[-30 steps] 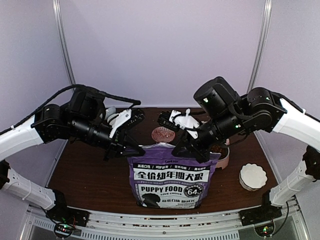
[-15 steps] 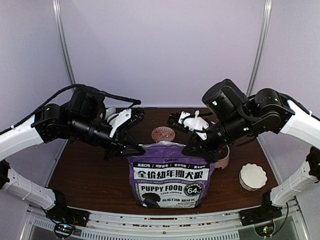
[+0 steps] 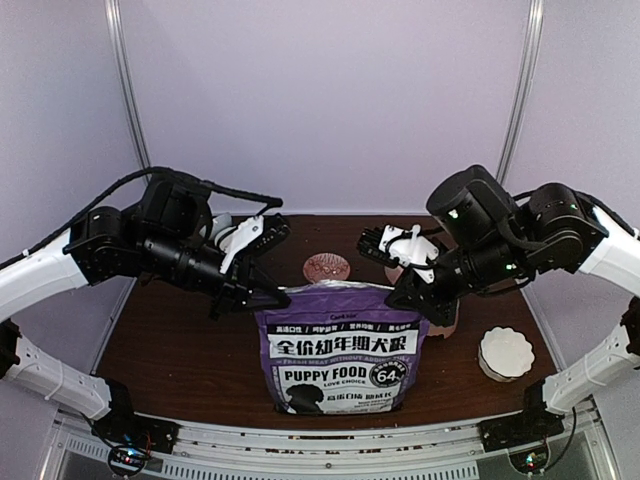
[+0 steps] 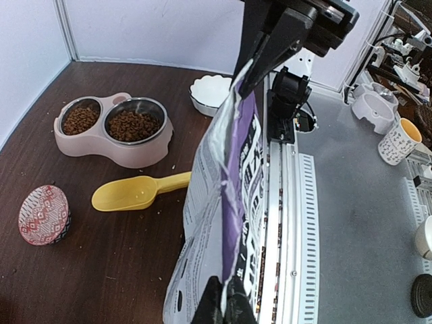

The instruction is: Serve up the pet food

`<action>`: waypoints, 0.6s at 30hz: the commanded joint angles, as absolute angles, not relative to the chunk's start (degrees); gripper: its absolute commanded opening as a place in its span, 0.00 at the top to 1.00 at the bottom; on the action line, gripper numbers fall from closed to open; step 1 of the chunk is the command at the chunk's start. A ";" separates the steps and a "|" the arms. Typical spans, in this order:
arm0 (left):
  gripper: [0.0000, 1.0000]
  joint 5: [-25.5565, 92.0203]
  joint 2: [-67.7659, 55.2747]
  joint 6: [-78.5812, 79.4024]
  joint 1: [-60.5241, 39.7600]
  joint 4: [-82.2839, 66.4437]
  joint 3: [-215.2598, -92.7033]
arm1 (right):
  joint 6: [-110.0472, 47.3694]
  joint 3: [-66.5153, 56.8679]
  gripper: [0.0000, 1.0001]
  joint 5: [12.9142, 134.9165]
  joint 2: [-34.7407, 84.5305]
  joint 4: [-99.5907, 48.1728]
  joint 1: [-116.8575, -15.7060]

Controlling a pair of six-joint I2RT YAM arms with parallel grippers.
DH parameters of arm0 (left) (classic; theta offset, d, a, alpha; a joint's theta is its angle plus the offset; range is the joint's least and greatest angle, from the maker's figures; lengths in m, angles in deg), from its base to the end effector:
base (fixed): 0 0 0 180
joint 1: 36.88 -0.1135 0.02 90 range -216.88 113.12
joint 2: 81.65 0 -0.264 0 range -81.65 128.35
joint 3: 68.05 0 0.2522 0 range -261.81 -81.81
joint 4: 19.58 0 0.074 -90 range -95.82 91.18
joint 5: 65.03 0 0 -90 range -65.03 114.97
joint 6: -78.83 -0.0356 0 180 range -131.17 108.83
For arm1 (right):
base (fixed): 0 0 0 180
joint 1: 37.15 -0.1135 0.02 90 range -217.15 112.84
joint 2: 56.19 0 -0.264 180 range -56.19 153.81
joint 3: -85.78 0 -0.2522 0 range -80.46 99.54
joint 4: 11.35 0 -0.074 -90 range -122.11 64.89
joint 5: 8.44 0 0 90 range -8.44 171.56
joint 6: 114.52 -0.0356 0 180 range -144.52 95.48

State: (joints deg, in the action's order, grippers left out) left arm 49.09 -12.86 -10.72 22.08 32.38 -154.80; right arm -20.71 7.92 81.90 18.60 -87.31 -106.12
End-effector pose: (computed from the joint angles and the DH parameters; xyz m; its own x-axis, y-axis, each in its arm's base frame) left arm 0.1178 -0.2240 0.3778 -0.2958 0.4777 -0.8272 0.9544 0.1841 -0.2350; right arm 0.0889 0.2307 0.4019 -0.2067 -0.7228 -0.6594 -0.9478 0.3152 -0.0484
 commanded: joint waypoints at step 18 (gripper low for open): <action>1.00 46.70 -15.64 -13.57 18.43 36.87 -157.75 | -22.50 3.09 0.94 91.43 12.14 -95.36 -102.42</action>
State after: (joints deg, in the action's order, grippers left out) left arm 48.32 -12.75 -12.43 20.90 32.40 -155.13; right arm -21.30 4.45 82.73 15.89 -84.62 -105.16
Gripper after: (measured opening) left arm 0.017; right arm 0.055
